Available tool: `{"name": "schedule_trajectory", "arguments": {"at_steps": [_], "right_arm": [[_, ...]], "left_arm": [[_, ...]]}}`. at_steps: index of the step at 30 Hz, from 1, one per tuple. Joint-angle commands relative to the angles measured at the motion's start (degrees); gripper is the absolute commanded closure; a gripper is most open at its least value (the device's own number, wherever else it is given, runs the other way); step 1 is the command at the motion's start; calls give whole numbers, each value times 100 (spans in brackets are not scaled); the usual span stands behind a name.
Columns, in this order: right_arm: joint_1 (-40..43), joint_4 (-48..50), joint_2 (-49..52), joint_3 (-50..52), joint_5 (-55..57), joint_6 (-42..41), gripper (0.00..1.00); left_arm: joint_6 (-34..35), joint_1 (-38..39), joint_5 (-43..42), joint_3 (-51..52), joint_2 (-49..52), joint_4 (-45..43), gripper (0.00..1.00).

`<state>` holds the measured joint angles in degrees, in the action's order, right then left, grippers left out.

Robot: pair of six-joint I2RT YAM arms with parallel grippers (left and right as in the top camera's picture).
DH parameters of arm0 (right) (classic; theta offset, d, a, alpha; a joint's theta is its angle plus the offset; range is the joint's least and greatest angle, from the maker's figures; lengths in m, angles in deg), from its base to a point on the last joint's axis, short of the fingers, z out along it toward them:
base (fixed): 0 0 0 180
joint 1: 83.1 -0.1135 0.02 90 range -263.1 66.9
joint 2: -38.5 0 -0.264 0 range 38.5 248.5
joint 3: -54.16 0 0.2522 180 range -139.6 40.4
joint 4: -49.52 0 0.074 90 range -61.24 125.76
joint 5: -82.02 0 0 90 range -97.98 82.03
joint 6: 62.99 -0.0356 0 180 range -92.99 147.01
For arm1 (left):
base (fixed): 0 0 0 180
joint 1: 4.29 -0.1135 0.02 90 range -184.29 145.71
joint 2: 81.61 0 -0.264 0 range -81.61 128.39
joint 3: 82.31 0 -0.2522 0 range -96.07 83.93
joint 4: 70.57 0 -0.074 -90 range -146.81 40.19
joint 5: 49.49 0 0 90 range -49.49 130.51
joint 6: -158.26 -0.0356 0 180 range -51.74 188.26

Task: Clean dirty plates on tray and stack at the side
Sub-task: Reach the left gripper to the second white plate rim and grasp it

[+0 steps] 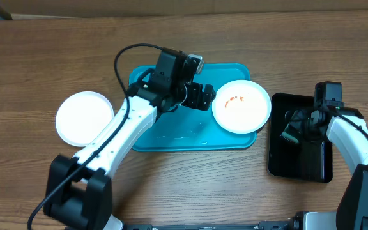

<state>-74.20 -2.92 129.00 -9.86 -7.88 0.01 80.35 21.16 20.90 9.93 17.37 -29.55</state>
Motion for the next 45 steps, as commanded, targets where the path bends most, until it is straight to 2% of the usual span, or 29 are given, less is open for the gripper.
{"name": "schedule_trajectory", "arguments": {"at_steps": [1,6,8,10,12,25,37,40,45], "right_arm": [[4,109,17,192,136,-31,61],[4,245,17,407,136,-31,77],[4,223,17,433,136,-28,80],[4,212,17,435,131,-31,90],[4,197,17,435,131,-31,96],[4,131,17,435,131,-26,96],[4,107,17,435,131,-26,96],[4,107,17,435,131,-24,96],[4,107,17,435,131,-26,96]], "left_arm": [[256,24,-411,31,304,-157,7],[350,24,-616,28,651,-525,6],[459,24,-704,28,785,-654,6],[535,24,-732,31,938,-774,6],[603,26,-734,28,1049,-841,6],[1071,59,-748,28,1685,-1172,18],[1084,289,-675,31,1836,-1117,55],[1086,289,-675,31,1836,-1038,58],[1088,315,-472,31,1836,-872,56]]}}
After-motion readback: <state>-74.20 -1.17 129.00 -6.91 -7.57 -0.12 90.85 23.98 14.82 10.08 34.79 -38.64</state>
